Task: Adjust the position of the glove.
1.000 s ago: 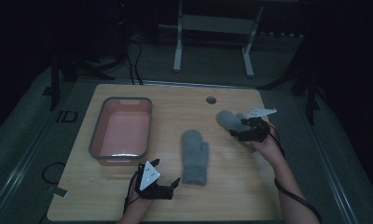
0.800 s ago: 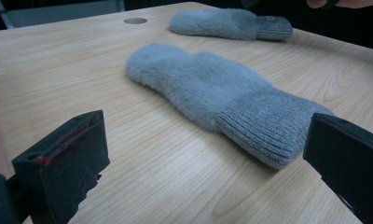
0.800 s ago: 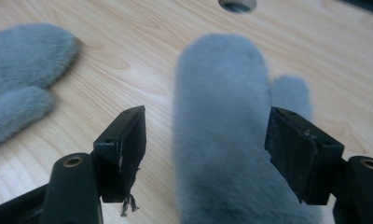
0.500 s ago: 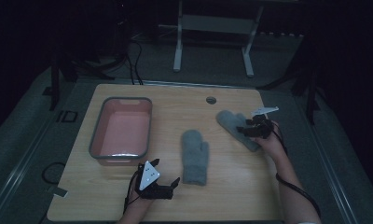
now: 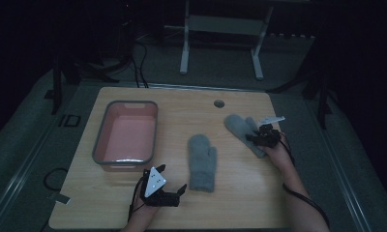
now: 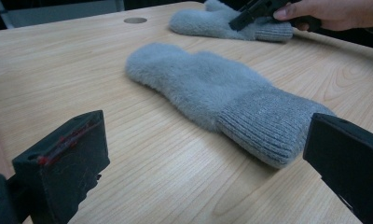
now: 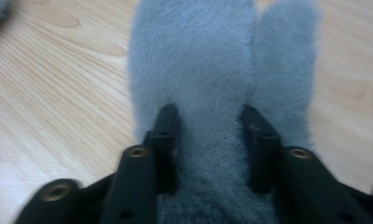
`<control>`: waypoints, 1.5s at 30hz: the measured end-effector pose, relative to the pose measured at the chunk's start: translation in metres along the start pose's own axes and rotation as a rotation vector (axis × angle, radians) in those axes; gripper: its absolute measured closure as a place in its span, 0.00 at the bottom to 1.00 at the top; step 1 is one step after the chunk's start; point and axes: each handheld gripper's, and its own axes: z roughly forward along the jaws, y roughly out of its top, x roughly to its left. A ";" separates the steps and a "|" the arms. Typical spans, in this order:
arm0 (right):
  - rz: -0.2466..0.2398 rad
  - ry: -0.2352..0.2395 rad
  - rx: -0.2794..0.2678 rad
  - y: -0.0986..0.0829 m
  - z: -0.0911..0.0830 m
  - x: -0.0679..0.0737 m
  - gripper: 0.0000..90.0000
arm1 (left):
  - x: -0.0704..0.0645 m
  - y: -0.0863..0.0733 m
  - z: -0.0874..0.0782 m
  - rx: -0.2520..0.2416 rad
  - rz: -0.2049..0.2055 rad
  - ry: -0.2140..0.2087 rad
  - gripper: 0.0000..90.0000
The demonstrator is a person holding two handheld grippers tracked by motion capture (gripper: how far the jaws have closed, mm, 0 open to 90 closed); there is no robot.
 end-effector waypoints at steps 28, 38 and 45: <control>0.379 -0.340 -0.209 -0.019 -0.091 0.092 0.88 | 0.002 0.000 -0.003 -0.026 -0.016 0.009 0.00; 0.504 -0.349 -0.179 -0.047 -0.085 0.112 0.88 | 0.001 0.000 -0.003 -0.028 -0.009 0.008 0.00; 0.527 -0.362 -0.126 -0.071 -0.062 0.116 0.82 | 0.001 0.000 -0.003 -0.026 -0.009 0.006 0.00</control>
